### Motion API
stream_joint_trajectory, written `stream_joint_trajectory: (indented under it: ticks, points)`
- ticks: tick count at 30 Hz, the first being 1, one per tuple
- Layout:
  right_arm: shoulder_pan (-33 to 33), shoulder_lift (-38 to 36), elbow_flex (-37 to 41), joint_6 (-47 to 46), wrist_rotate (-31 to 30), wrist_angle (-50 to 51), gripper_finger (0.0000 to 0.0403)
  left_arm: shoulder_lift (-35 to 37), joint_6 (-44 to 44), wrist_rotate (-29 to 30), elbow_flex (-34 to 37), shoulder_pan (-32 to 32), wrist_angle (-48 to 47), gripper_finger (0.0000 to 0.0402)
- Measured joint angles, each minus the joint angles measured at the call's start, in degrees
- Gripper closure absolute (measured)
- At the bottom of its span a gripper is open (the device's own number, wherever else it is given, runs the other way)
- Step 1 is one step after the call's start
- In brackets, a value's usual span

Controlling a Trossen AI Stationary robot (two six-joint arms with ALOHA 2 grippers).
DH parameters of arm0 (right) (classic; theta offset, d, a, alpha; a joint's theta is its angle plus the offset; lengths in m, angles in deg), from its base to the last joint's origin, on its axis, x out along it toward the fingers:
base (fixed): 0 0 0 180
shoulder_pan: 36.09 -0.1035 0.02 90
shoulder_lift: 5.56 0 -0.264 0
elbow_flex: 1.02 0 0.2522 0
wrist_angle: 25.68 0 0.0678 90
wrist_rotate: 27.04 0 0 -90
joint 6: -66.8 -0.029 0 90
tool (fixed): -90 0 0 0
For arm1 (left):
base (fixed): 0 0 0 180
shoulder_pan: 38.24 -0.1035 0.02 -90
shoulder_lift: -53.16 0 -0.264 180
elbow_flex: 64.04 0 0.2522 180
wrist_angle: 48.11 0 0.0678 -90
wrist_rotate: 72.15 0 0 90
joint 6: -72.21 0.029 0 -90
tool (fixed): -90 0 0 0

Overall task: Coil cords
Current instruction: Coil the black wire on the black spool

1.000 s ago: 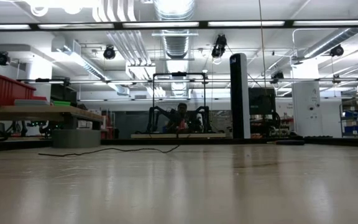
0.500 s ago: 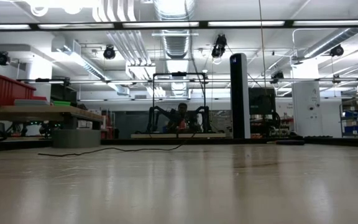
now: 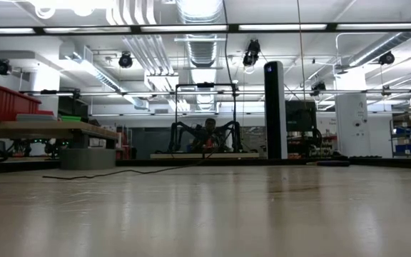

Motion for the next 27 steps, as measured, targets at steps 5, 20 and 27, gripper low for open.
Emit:
stream_joint_trajectory:
  ticks: [5, 20, 27]
  points:
    - [-0.44, 0.00, 0.00, 3.15, -3.58, -1.03, 0.0403, -1.15, -4.70, -4.66, -0.02, 0.12, -0.37, 0.0397]
    - [-0.79, 0.00, -0.02, 8.48, -7.51, -6.82, 0.0403, -5.51, -10.51, -12.59, -0.02, 0.07, -3.16, 0.0397]
    - [0.32, 0.00, -0.02, 7.25, -10.25, -9.48, 0.0403, -7.51, -10.61, -21.16, -0.02, 1.23, -2.41, 0.0397]
